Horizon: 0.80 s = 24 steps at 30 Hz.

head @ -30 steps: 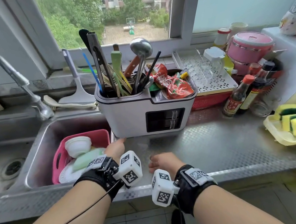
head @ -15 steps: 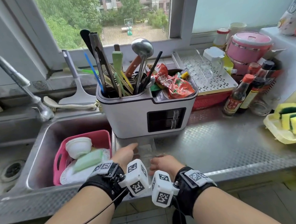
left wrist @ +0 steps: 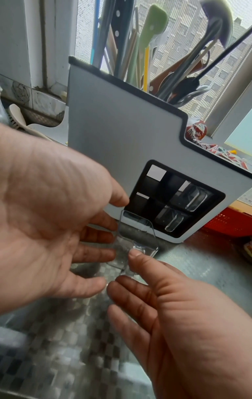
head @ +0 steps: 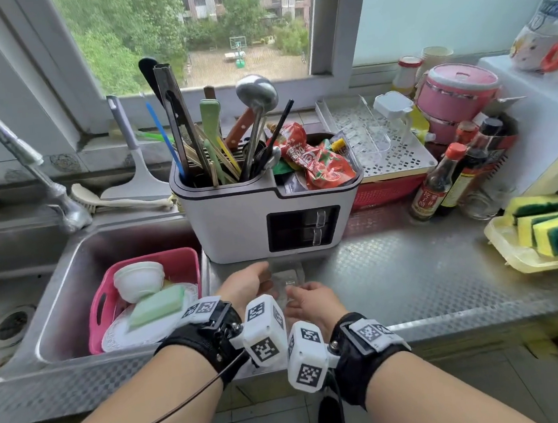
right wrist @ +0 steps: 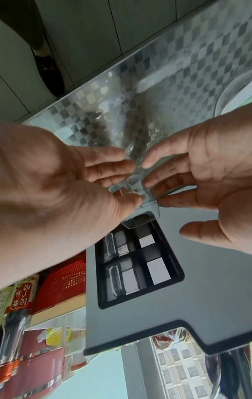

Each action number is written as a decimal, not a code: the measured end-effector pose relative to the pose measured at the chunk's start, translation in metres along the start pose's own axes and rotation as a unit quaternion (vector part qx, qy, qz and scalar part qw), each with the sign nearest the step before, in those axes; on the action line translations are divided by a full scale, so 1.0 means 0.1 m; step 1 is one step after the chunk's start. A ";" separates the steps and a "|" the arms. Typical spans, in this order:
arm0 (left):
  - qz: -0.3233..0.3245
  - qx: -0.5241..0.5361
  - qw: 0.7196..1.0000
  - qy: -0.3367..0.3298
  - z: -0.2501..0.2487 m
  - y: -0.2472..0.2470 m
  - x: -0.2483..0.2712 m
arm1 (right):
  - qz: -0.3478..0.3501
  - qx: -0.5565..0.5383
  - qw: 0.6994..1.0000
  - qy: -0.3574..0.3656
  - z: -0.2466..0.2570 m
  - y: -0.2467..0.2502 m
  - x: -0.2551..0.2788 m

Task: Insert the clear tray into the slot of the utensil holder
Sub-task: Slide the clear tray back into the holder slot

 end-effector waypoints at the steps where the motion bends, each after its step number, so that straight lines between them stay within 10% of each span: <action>1: 0.002 0.004 1.000 -0.008 -0.02 -0.03 -0.01 | 0.002 -0.006 1.000 0.003 0.03 0.01 0.01; 24: -0.022 0.074 0.997 -0.026 -0.31 -0.24 -0.32 | 0.041 -0.058 0.997 0.002 0.51 0.06 -0.26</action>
Point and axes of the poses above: each hand's wrist, its own x-axis away from the middle knuckle, its own y-axis out of the back of the hand, z = x × y, the point moved 1 cm from there along -x, towards the middle knuckle, and after that the axes turned 10 degrees about -y, right-handed, at the moved point
